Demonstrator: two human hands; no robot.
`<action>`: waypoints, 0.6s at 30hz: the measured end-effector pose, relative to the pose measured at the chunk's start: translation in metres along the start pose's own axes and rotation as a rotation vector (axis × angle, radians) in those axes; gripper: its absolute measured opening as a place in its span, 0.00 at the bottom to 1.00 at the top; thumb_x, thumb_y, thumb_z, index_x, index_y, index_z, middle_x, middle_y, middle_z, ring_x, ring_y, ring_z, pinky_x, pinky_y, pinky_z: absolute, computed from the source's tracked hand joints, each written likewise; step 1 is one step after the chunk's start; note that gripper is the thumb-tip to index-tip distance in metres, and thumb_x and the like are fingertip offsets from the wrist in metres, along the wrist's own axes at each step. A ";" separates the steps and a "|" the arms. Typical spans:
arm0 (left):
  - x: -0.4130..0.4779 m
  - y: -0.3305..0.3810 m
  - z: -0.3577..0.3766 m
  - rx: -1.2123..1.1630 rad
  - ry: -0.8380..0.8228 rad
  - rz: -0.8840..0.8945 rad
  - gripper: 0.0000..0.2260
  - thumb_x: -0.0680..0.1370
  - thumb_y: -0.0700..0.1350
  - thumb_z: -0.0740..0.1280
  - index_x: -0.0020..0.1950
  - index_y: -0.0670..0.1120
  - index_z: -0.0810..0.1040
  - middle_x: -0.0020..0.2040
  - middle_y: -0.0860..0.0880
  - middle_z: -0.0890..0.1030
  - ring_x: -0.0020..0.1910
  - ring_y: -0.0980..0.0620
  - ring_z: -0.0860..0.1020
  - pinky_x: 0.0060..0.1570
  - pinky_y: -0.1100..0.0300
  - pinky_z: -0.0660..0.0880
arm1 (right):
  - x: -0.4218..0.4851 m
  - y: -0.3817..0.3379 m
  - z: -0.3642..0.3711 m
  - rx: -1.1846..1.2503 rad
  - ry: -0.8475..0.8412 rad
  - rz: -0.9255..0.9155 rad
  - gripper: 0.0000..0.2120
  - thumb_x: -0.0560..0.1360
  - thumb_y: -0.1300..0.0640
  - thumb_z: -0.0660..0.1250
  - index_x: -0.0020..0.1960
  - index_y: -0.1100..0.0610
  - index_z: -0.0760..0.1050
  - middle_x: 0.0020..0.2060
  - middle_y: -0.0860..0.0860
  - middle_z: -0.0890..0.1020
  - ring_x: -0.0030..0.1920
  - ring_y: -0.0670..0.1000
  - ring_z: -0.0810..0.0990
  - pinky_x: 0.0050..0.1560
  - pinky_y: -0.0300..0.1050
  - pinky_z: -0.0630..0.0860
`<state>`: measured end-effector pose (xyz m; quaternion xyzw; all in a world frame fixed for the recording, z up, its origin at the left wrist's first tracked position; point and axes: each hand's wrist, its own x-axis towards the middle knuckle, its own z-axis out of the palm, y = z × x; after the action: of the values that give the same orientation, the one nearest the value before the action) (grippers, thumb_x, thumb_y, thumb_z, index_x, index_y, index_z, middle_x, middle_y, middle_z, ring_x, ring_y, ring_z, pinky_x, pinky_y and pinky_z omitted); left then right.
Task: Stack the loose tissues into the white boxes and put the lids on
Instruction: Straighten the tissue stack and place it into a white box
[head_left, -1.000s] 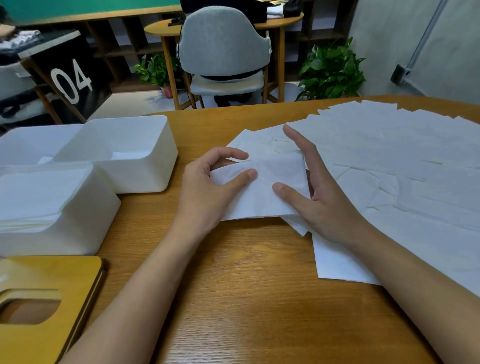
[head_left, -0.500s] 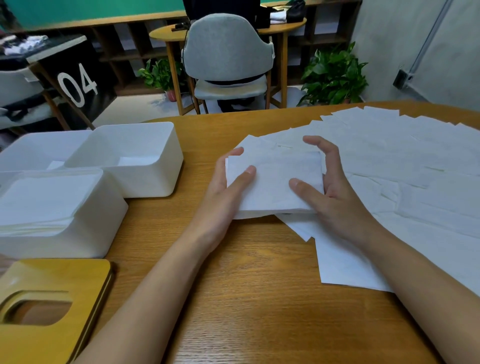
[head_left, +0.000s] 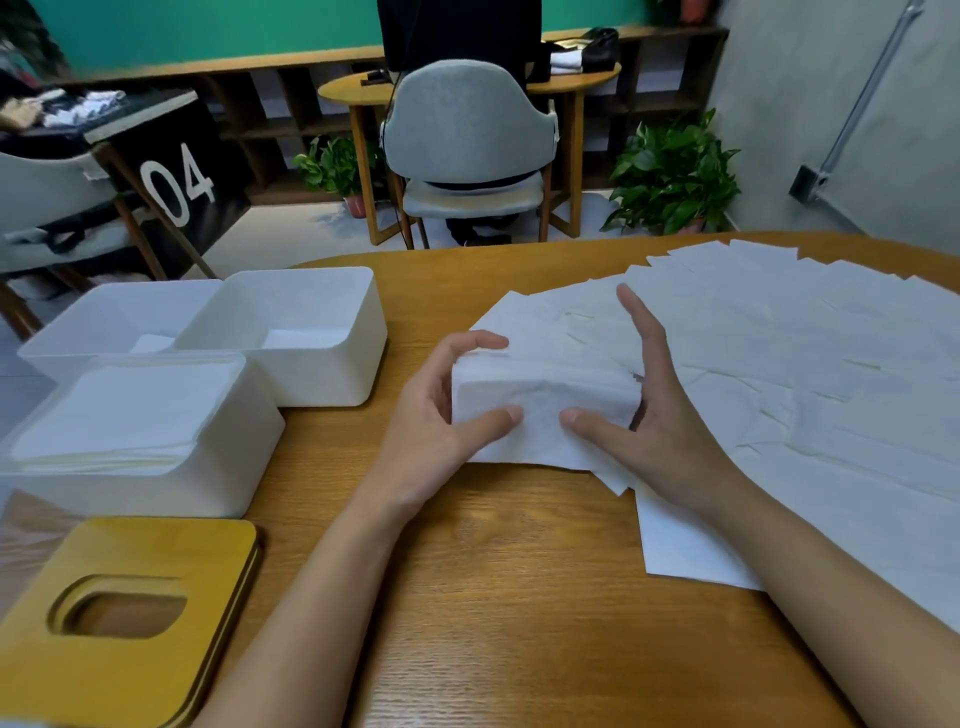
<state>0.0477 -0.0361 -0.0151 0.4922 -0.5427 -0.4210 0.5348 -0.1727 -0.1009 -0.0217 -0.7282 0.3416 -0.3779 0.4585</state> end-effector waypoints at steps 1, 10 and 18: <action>-0.002 -0.002 -0.001 0.054 0.000 0.005 0.26 0.77 0.36 0.76 0.70 0.54 0.75 0.65 0.56 0.81 0.63 0.54 0.81 0.59 0.57 0.80 | -0.001 0.000 0.002 -0.005 -0.016 0.014 0.50 0.76 0.60 0.77 0.82 0.34 0.48 0.61 0.21 0.75 0.64 0.38 0.80 0.64 0.40 0.79; -0.013 0.014 -0.008 0.129 0.143 0.022 0.22 0.83 0.47 0.71 0.73 0.65 0.70 0.63 0.55 0.80 0.53 0.56 0.83 0.45 0.61 0.80 | -0.006 -0.032 0.000 0.021 -0.057 0.074 0.41 0.78 0.54 0.74 0.79 0.29 0.54 0.57 0.24 0.79 0.58 0.40 0.83 0.54 0.38 0.82; -0.038 0.062 -0.051 0.350 0.093 0.081 0.19 0.84 0.54 0.67 0.72 0.66 0.67 0.56 0.62 0.77 0.48 0.63 0.78 0.45 0.69 0.74 | -0.002 -0.073 0.022 -0.127 -0.053 0.032 0.14 0.78 0.55 0.75 0.58 0.38 0.84 0.58 0.29 0.79 0.52 0.35 0.77 0.47 0.27 0.73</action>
<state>0.0907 0.0146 0.0431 0.5745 -0.6017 -0.2753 0.4818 -0.1434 -0.0643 0.0390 -0.7599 0.3644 -0.3287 0.4263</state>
